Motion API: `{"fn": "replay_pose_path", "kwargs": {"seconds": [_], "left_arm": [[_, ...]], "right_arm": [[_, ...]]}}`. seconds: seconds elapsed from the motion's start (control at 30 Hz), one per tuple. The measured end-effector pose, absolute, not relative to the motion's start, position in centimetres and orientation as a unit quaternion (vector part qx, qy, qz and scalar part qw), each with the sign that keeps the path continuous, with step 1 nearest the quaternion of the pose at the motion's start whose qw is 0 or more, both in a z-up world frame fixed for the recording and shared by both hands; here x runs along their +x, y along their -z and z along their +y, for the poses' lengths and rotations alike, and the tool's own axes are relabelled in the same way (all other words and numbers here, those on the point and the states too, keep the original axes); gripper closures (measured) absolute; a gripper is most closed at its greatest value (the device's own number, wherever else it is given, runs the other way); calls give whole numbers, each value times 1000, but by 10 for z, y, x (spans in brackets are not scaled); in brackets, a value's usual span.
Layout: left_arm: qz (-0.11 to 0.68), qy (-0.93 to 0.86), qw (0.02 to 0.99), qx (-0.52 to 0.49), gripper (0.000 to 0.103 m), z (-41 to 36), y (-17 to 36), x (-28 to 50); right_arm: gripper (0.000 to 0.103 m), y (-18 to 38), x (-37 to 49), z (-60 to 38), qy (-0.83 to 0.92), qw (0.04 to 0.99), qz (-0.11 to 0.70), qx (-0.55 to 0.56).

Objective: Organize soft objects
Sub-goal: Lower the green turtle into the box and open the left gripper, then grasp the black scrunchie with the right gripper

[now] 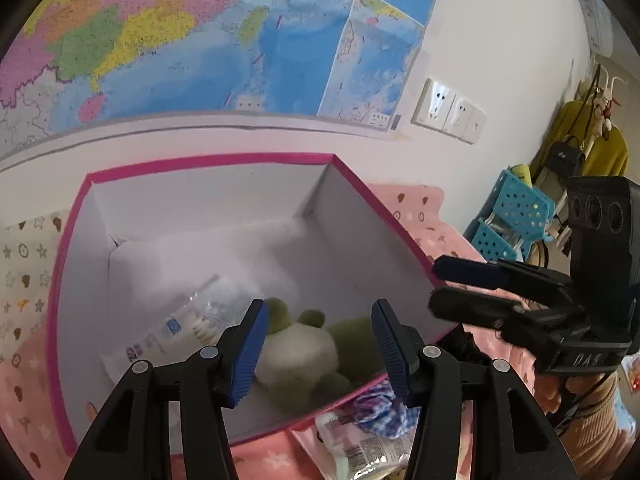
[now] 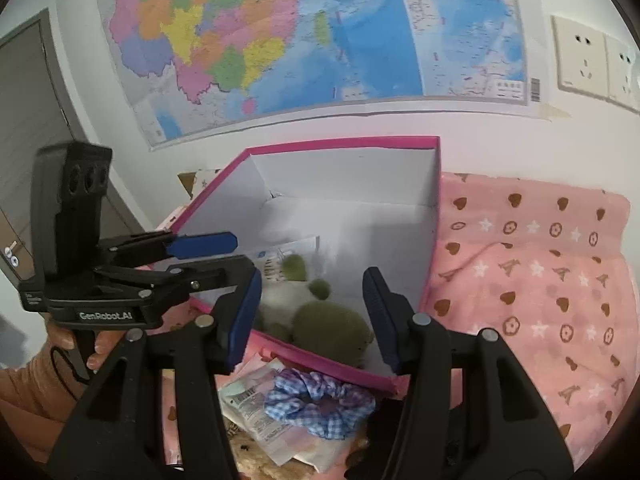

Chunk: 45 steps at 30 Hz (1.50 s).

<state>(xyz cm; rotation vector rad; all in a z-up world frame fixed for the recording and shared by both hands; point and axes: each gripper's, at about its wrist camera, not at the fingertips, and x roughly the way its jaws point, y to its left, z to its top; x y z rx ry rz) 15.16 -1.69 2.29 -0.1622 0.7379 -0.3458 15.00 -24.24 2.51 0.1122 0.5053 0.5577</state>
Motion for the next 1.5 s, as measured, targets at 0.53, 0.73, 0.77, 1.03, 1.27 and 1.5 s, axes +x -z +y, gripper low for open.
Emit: {"fn": "replay_pose_path", "kwargs": {"seconds": [0.53, 0.73, 0.77, 1.03, 1.27, 1.5], "left_arm": [[311, 199, 927, -60, 41, -30, -34, 86], [327, 223, 917, -51, 40, -50, -24, 77], [331, 224, 915, -48, 40, -53, -21, 77], [359, 238, 901, -49, 40, -68, -3, 79], [368, 240, 897, -54, 40, -71, 3, 77], [369, 246, 895, -55, 40, -75, 4, 75]], "right_arm": [[41, 29, 107, -323, -189, 934, 280, 117], [36, 67, 114, -339, -153, 924, 324, 135], [36, 71, 115, -339, -150, 922, 330, 135], [35, 79, 125, -324, -161, 918, 344, 111], [63, 84, 127, -316, -160, 918, 351, 89], [84, 76, 115, -325, -159, 925, 329, 100]]}}
